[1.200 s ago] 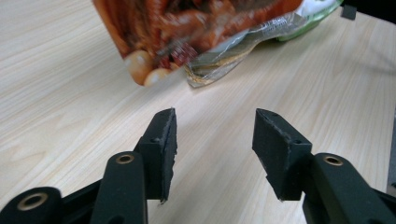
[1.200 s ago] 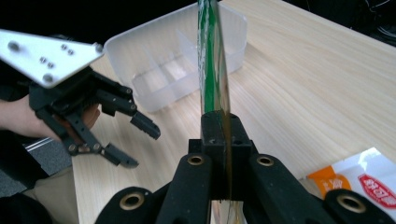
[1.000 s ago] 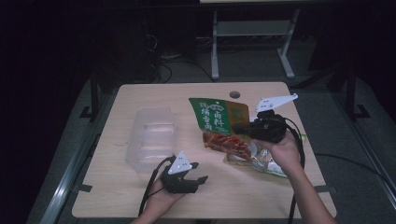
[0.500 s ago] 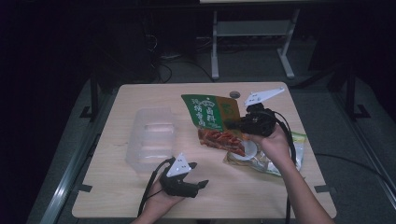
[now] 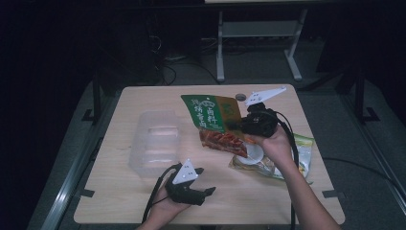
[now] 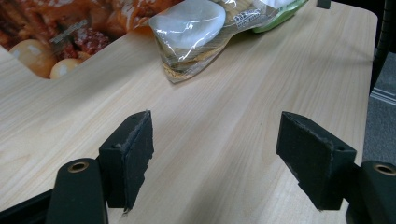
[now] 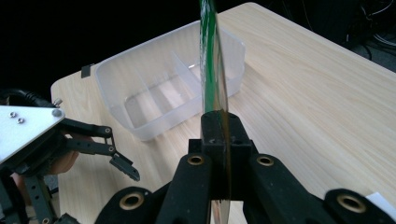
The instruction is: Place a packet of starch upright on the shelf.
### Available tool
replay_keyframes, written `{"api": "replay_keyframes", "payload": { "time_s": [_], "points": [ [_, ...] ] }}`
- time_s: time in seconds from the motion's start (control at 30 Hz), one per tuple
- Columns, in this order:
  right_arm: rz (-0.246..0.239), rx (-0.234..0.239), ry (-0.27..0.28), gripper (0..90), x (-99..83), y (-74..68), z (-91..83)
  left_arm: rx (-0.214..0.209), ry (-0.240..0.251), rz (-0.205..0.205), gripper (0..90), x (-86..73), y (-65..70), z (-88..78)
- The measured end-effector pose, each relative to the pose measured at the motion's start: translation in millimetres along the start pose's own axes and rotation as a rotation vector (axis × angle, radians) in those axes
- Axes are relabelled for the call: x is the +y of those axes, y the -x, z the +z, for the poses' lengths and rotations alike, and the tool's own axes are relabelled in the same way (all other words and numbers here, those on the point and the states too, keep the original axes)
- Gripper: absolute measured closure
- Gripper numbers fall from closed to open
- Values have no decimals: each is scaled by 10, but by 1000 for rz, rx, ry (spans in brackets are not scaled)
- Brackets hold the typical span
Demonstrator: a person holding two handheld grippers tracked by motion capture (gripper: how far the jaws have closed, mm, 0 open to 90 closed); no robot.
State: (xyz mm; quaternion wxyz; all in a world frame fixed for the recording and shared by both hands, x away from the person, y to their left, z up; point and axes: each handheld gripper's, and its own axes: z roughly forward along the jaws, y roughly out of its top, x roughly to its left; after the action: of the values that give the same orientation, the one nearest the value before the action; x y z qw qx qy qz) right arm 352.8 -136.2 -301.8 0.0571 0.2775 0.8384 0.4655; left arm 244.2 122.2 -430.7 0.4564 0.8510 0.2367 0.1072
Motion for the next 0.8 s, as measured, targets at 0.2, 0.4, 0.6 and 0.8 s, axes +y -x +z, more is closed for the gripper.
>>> {"api": "replay_keyframes", "payload": {
  "time_s": [0.2, 0.4, 0.6, 0.8],
  "points": [
    [-6, 3, -7, 896, 87, -3, 102, 0, 5, -1, 264, -1, 0, 1],
    [-16, 5, -3, 896, 207, -31, 174, 1, 0, 9, 261, -10, 12, 5],
    [-29, 18, 3, 896, 330, -72, 262, -8, -5, 0, 258, -22, -7, -10],
    [-27, 36, 9, 896, 443, -96, 410, -3, -3, 5, 255, -22, -15, -35]
  ]
}}
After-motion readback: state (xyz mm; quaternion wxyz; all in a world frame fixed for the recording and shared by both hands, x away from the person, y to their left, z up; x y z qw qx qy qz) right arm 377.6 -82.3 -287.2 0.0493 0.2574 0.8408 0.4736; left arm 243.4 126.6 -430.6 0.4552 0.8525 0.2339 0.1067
